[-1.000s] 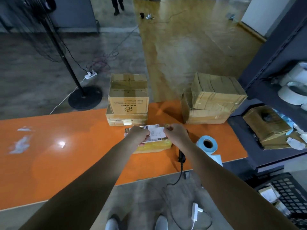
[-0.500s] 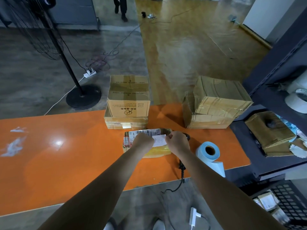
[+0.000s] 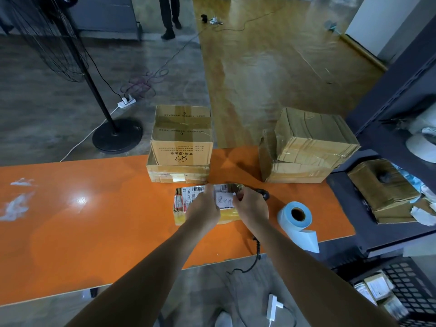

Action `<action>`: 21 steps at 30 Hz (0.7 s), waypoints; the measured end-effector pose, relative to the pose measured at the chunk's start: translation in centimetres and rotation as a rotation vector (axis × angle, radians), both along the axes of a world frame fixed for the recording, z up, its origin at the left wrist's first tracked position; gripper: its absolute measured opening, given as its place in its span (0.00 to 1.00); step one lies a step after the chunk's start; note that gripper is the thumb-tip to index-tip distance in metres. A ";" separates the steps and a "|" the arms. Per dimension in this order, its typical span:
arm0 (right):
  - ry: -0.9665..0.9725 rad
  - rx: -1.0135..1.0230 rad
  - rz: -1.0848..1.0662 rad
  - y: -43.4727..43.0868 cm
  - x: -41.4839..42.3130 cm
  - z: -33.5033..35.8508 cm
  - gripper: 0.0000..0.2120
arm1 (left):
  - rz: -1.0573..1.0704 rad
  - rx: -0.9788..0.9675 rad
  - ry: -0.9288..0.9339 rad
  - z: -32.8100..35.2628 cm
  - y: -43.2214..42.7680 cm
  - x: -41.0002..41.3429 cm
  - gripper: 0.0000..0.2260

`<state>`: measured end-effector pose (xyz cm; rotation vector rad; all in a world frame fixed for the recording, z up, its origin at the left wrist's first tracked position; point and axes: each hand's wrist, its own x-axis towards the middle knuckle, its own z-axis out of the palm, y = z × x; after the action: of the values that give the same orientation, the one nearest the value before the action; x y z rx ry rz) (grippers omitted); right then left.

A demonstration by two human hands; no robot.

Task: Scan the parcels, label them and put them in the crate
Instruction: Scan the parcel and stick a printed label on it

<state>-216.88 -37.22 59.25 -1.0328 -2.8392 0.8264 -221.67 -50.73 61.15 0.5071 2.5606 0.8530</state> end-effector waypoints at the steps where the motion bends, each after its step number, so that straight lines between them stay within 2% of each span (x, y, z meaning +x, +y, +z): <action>1: 0.005 0.007 0.003 0.0 0.1 0.0 0.07 | -0.030 -0.007 0.042 -0.2 -0.1 0.1 0.14; 6: -0.001 0.061 0.046 -0.2 0.3 0.0 0.10 | -0.074 -0.055 0.074 -0.5 -0.3 0.6 0.17; 13: -0.159 0.037 -0.043 1.3 0.1 0.6 0.26 | -0.062 -0.057 0.060 -0.5 -0.5 0.2 0.16; 17: -0.099 -0.059 -0.051 1.4 0.3 0.3 0.22 | 0.073 -0.089 0.155 -0.6 -2.0 -0.2 0.16; 21: -0.046 -0.143 -0.012 1.3 0.3 -0.1 0.20 | 0.217 -0.206 0.201 -0.2 -3.4 -0.9 0.28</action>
<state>-216.63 -35.97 59.19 -1.0969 -2.8432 1.0320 -222.54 -54.13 60.98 0.2672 2.8882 0.6225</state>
